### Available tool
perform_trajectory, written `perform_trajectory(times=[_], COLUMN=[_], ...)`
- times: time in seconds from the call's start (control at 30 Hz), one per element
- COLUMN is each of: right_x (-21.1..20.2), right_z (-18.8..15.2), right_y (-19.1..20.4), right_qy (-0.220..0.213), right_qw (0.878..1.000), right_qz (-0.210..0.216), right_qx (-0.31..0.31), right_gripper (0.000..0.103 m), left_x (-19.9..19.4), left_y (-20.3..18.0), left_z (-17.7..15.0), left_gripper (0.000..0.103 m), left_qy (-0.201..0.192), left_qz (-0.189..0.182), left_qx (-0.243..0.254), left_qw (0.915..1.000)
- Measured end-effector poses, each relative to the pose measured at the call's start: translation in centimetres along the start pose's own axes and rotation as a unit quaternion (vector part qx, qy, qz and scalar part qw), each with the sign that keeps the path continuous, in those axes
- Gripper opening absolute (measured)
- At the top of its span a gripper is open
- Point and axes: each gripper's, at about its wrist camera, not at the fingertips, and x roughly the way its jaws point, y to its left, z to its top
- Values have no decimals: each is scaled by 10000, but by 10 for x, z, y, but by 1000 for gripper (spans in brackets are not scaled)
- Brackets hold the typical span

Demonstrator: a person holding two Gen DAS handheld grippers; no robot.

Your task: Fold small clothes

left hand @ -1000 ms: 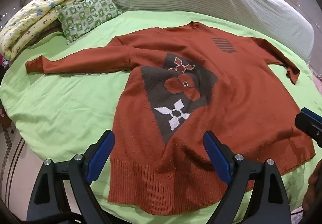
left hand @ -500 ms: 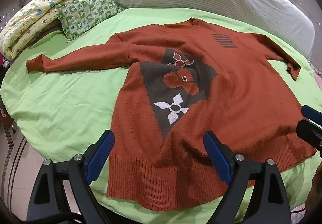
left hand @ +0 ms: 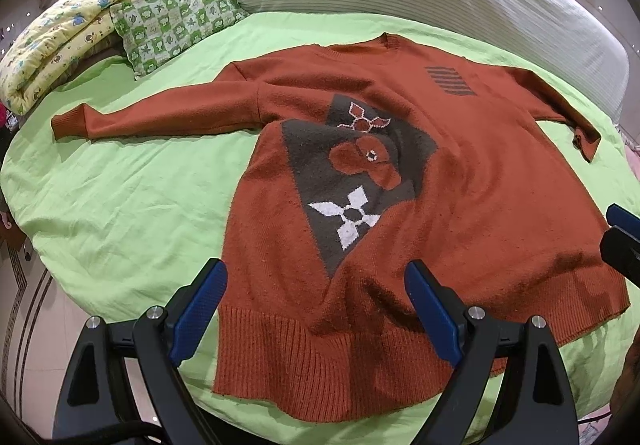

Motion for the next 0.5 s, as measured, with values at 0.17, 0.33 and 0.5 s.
perform_trajectory(times=[0.17, 0.33, 0.5], right_x=[3, 4, 4], right_z=[0, 0, 0], right_y=[3, 4, 5], right_qy=[45, 56, 76], right_qw=[9999, 9999, 9999], right_qz=[29, 23, 23], right_qx=[-85, -104, -106], right_gripper=[103, 103, 103], left_x=[1, 3, 4], left_y=[0, 0, 1], left_z=[0, 0, 0], left_gripper=[91, 91, 91], left_qy=[7, 25, 28], left_qz=[-6, 5, 16], left_qx=[6, -1, 3], left_qw=[10000, 10000, 10000])
